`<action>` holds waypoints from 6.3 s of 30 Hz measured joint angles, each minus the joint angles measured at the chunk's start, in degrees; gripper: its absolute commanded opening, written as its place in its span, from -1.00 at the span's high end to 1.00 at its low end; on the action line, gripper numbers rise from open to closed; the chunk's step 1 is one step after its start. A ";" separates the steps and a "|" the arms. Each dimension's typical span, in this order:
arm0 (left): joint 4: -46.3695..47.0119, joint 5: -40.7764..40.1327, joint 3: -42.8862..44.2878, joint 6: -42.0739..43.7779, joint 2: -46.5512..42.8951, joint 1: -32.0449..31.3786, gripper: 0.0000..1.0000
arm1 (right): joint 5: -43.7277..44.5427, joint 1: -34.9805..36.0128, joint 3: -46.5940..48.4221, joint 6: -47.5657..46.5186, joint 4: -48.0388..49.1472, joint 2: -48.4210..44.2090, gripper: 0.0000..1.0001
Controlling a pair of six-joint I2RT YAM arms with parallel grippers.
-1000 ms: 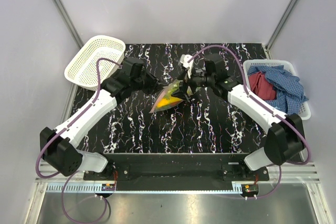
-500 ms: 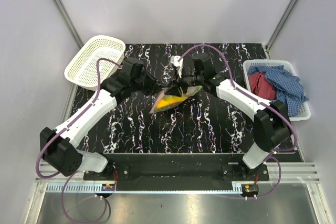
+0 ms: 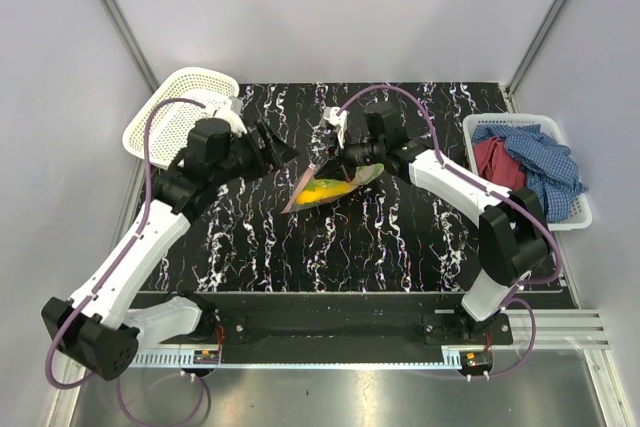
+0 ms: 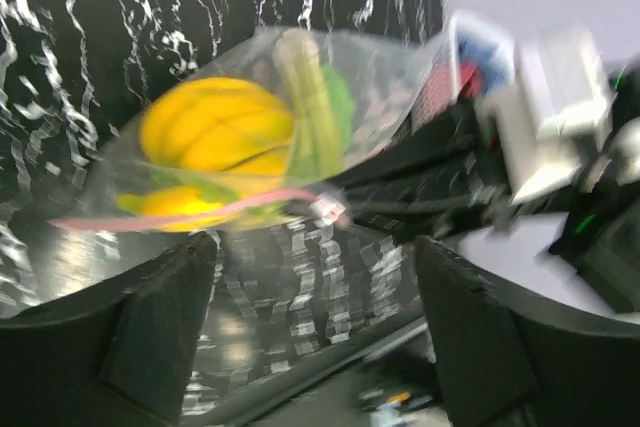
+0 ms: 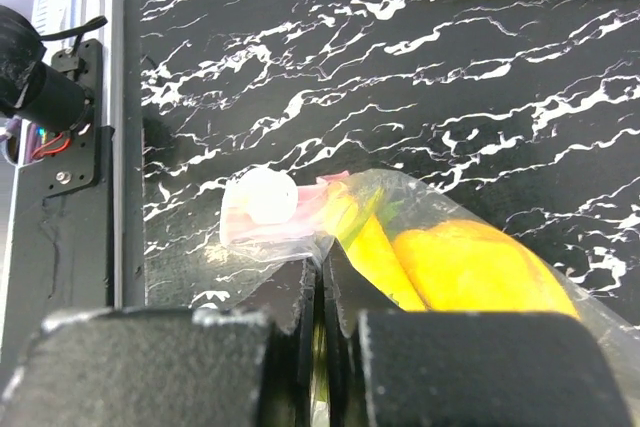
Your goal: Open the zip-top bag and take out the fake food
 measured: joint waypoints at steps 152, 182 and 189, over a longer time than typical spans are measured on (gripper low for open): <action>14.93 26.58 -28.92 32.81 -19.15 4.17 1.00 | -0.48 -4.02 9.77 18.97 -5.51 -8.98 1.00; -3.45 7.26 -3.13 28.76 -19.87 1.79 -0.11 | -20.39 -5.84 7.61 24.83 7.48 -7.78 1.00; -1.79 12.68 -1.92 31.69 -10.67 1.81 -0.13 | -21.59 -5.84 7.58 25.38 7.85 -7.67 1.00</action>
